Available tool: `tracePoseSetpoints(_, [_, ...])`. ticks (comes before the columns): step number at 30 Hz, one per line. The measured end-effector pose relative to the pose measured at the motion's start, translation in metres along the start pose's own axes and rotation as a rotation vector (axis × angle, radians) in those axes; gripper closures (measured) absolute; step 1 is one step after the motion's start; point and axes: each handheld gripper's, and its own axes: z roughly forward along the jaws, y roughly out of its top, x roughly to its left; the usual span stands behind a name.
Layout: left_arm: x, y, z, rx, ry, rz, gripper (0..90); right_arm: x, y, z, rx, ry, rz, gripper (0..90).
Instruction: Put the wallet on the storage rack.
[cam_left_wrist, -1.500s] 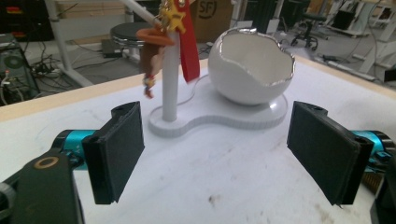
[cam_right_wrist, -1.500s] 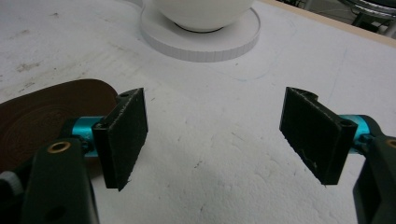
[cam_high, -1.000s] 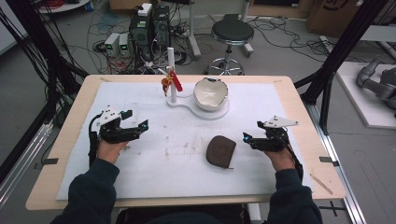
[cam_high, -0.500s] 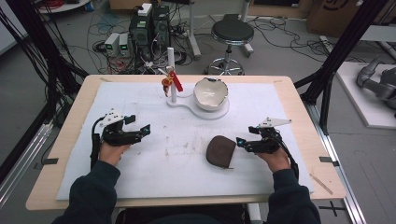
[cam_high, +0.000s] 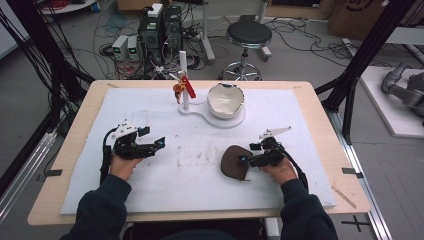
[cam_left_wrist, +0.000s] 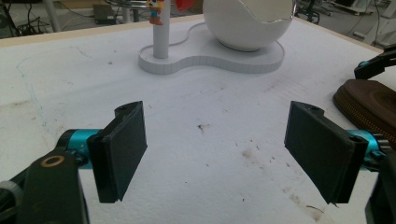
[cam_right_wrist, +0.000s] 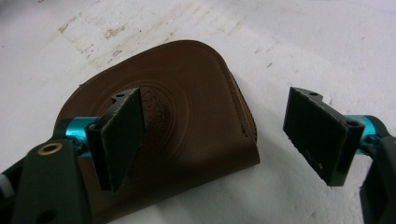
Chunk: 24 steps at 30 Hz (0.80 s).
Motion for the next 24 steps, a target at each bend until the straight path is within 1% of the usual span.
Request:
tracePoseSetpoints(1, [0.0, 0.0, 0.0, 0.0, -0.001, -0.002, 20.8, -0.002, -0.001, 0.001, 0.003, 0.013, 0.016, 20.3])
tracePoseSetpoints(3, [-0.002, 0.0, 0.001, 0.002, -0.005, -0.002, 20.8, -0.007, -0.003, 0.003, 0.009, 0.05, 0.081, 20.5])
tracePoseSetpoints(4, [-0.002, 0.0, 0.001, 0.002, -0.008, -0.002, 20.8, -0.008, -0.003, 0.003, 0.009, 0.054, 0.076, 22.0])
tracePoseSetpoints(5, [-0.004, 0.0, 0.002, 0.003, -0.01, -0.002, 20.9, -0.007, -0.002, 0.003, 0.015, 0.066, 0.079, 31.0])
tracePoseSetpoints(6, [-0.005, 0.0, 0.003, 0.005, -0.013, 0.001, 20.9, -0.007, -0.002, 0.002, 0.016, 0.105, 0.079, 36.3])
tracePoseSetpoints(8, [-0.008, 0.0, 0.006, 0.01, -0.023, 0.001, 21.2, -0.002, 0.0, 0.001, 0.02, 0.076, 0.047, 37.6])
tracePoseSetpoints(9, [-0.009, 0.0, 0.008, 0.017, -0.028, 0.004, 21.6, 0.001, 0.001, 0.0, 0.017, 0.063, 0.005, 39.5])
tracePoseSetpoints(10, [-0.011, 0.0, 0.01, 0.02, -0.036, 0.005, 22.0, 0.003, 0.002, 0.0, 0.014, 0.055, -0.021, 39.7])
tracePoseSetpoints(11, [-0.013, 0.0, 0.012, 0.029, -0.043, 0.006, 22.0, 0.003, 0.002, 0.0, 0.014, 0.055, -0.021, 39.7])
tracePoseSetpoints(12, [-0.014, 0.0, 0.014, 0.034, -0.057, 0.006, 24.5, 0.006, 0.003, -0.001, 0.009, 0.046, -0.046, 39.9])
tracePoseSetpoints(13, [-0.016, 0.0, 0.016, 0.036, -0.073, 0.002, 27.5, 0.008, 0.004, -0.001, 0.005, 0.034, -0.082, 40.0])
tracePoseSetpoints(14, [-0.019, 0.0, 0.018, 0.041, -0.089, -0.003, 28.0, 0.016, 0.006, -0.002, -0.007, 0.018, -0.133, 40.1])
tracePoseSetpoints(15, [-0.022, 0.001, 0.022, 0.046, -0.103, -0.007, 28.0, 0.016, 0.006, -0.002, -0.007, 0.018, -0.133, 40.3])
tracePoseSetpoints(16, [-0.026, 0.001, 0.025, 0.053, -0.119, -0.005, 28.0, 0.021, 0.008, -0.002, -0.022, 0.0, -0.193, 40.6])
tracePoseSetpoints(17, [-0.029, 0.001, 0.029, 0.064, -0.136, 0.0, 28.0, 0.021, 0.008, -0.002, -0.022, 0.0, -0.193, 40.6])
tracePoseSetpoints(18, [-0.034, 0.001, 0.034, 0.075, -0.157, 0.004, 28.0, 0.025, 0.009, -0.003, -0.028, -0.014, -0.227, 40.7])
tracePoseSetpoints(19, [-0.039, 0.001, 0.039, 0.087, -0.176, 0.004, 28.0, 0.025, 0.009, -0.003, -0.028, -0.014, -0.227, 40.7])
tracePoseSetpoints(20, [-0.049, 0.002, 0.049, 0.107, -0.216, 0.009, 28.0, 0.03, 0.01, -0.003, -0.041, -0.024, -0.264, 40.7])
tracePoseSetpoints(21, [-0.049, 0.002, 0.049, 0.107, -0.216, 0.009, 28.0, 0.03, 0.01, -0.003, -0.041, -0.024, -0.264, 40.7])
tracePoseSetpoints(22, [-0.055, 0.002, 0.054, 0.121, -0.233, 0.018, 28.0, 0.032, 0.011, -0.003, -0.051, -0.027, -0.288, 40.7])
tracePoseSetpoints(24, [-0.066, 0.002, 0.062, 0.141, -0.248, 0.034, 28.0, 0.037, 0.012, -0.002, -0.06, -0.041, -0.318, 40.7])
